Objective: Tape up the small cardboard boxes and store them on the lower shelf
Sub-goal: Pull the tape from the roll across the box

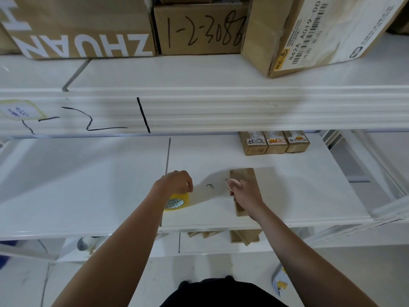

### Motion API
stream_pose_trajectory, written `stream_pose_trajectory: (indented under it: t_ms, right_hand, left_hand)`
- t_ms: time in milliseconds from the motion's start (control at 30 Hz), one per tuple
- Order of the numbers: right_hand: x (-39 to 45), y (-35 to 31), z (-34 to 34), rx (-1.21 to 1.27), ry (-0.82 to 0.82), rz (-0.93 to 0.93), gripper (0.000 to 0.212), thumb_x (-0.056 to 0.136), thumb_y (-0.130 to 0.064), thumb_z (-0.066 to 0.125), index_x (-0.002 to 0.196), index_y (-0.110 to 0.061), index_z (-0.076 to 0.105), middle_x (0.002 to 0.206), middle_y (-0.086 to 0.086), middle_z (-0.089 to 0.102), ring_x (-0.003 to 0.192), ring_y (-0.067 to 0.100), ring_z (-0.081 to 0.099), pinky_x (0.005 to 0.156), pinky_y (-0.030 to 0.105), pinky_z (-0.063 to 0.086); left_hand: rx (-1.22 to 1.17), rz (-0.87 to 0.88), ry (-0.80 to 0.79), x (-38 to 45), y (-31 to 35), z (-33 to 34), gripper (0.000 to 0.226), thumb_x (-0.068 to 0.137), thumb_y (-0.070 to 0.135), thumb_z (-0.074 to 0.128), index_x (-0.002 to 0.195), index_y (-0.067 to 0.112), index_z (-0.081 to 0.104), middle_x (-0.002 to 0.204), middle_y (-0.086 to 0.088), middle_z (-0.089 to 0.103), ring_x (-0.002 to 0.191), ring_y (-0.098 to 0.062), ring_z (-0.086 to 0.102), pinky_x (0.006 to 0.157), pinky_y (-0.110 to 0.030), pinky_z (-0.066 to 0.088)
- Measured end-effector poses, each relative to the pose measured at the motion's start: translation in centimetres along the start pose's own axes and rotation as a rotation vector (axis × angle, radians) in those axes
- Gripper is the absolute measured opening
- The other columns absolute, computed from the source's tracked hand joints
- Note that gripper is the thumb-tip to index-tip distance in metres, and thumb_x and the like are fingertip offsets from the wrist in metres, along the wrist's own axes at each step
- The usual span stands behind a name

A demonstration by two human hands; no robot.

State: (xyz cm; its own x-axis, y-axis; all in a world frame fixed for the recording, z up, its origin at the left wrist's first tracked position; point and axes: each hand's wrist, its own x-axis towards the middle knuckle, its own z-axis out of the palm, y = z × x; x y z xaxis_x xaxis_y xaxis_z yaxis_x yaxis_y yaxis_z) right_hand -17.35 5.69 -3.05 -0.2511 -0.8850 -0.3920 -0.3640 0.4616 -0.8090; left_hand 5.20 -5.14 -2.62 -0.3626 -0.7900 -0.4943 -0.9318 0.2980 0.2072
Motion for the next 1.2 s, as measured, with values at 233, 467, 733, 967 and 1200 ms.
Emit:
stream_pose_trajectory:
  t_ms: [233,467,733,967,1200]
  right_hand:
    - [0.5,0.4,1.1,-0.194,0.013,-0.061,0.037,0.101,-0.047,0.048,0.090,-0.014,0.062,0.072,-0.002,0.053,0.064,0.011,0.052,0.052,0.024,0.035]
    - [0.5,0.9,1.5,-0.089,0.110,-0.131,0.031,0.103,-0.038,0.052,0.086,-0.013,0.059,0.067,-0.001,0.055,0.058,0.011,0.049,0.055,0.022,0.037]
    - [1.4,-0.1,2.3,-0.076,0.153,-0.263,0.030,0.104,-0.036,0.050,0.083,-0.016,0.059,0.074,-0.004,0.063,0.069,0.009,0.058,0.061,0.022,0.044]
    - [2.7,1.0,2.2,0.181,0.123,-0.113,0.018,0.096,-0.033,0.061,0.091,-0.017,0.066,0.076,-0.003,0.064,0.072,0.015,0.057,0.066,0.029,0.047]
    - [1.9,1.5,2.5,0.034,0.067,-0.244,0.020,0.095,-0.039,0.067,0.105,-0.024,0.058,0.095,-0.009,0.063,0.084,0.005,0.062,0.062,0.012,0.043]
  left_hand:
    - [0.028,-0.014,0.042,0.1,-0.7,0.7,0.032,0.095,0.064,0.052,0.087,0.038,0.069,0.094,0.011,0.065,0.098,-0.019,0.063,0.080,-0.034,0.048]
    - [-0.002,-0.038,0.119,0.2,-0.7,1.2,0.036,0.093,0.063,0.057,0.069,0.037,0.065,0.079,0.017,0.061,0.084,-0.015,0.059,0.072,-0.030,0.042]
    - [-0.027,-0.047,0.113,0.5,-0.5,1.3,0.036,0.092,0.064,0.057,0.070,0.038,0.066,0.079,0.018,0.060,0.084,-0.013,0.056,0.071,-0.030,0.040]
    - [-0.032,-0.048,0.107,0.7,-1.3,1.4,0.038,0.088,0.069,0.058,0.065,0.039,0.061,0.074,0.023,0.056,0.082,-0.013,0.056,0.069,-0.030,0.039]
    - [-0.040,-0.079,0.078,0.8,-1.2,1.3,0.046,0.088,0.073,0.053,0.066,0.035,0.066,0.076,0.020,0.061,0.081,-0.013,0.058,0.070,-0.031,0.040]
